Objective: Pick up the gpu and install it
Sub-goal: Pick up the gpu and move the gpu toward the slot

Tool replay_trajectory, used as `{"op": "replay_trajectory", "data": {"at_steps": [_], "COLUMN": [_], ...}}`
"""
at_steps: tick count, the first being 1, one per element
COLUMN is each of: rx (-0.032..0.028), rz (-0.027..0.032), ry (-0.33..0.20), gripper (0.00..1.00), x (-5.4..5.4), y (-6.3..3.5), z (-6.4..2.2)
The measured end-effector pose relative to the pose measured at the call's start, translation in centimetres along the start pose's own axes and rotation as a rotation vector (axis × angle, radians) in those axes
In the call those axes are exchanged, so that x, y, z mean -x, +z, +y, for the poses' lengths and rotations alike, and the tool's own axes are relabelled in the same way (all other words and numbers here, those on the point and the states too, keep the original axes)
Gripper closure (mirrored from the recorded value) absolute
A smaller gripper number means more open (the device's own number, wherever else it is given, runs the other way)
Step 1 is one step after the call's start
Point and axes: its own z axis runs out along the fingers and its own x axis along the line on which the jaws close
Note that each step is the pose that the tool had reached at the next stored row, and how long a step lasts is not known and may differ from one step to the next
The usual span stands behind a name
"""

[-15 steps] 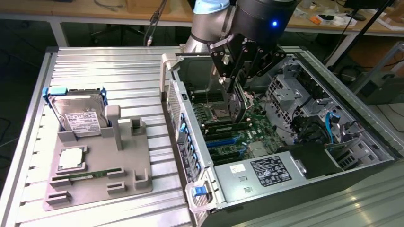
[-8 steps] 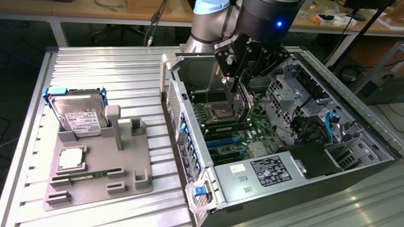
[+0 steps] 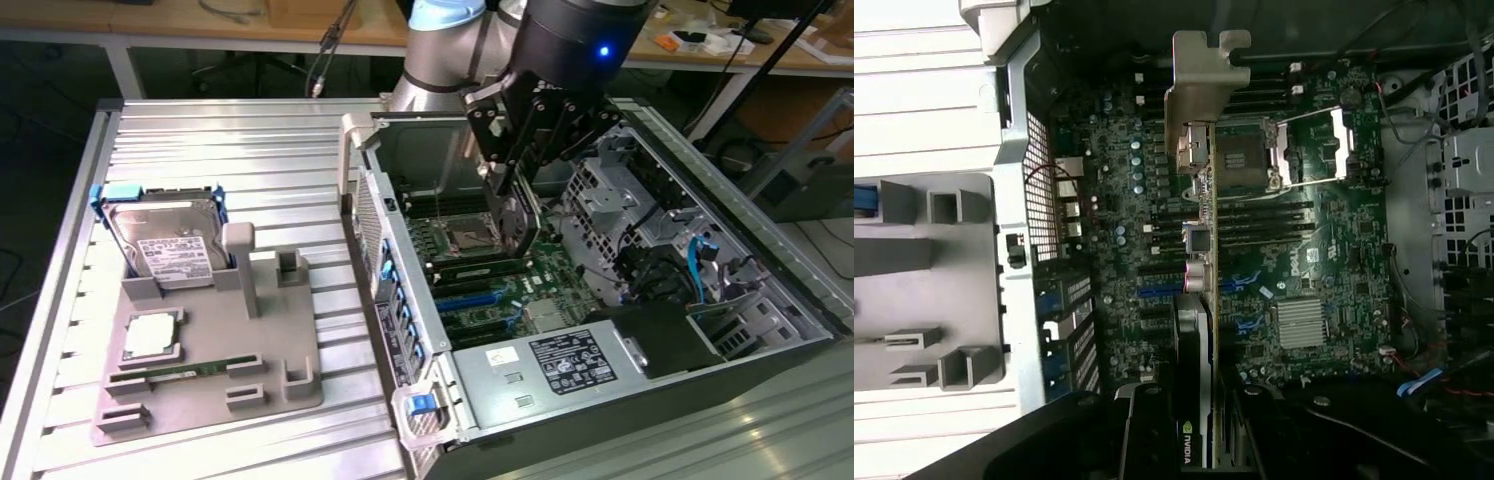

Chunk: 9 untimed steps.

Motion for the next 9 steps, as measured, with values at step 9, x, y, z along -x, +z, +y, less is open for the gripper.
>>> {"op": "replay_trajectory", "data": {"at_steps": [9], "rx": [0.0000], "rz": [0.0000], "ry": [0.000], "gripper": [0.73], "x": [1.4], "y": [0.04], "z": [0.11]}}
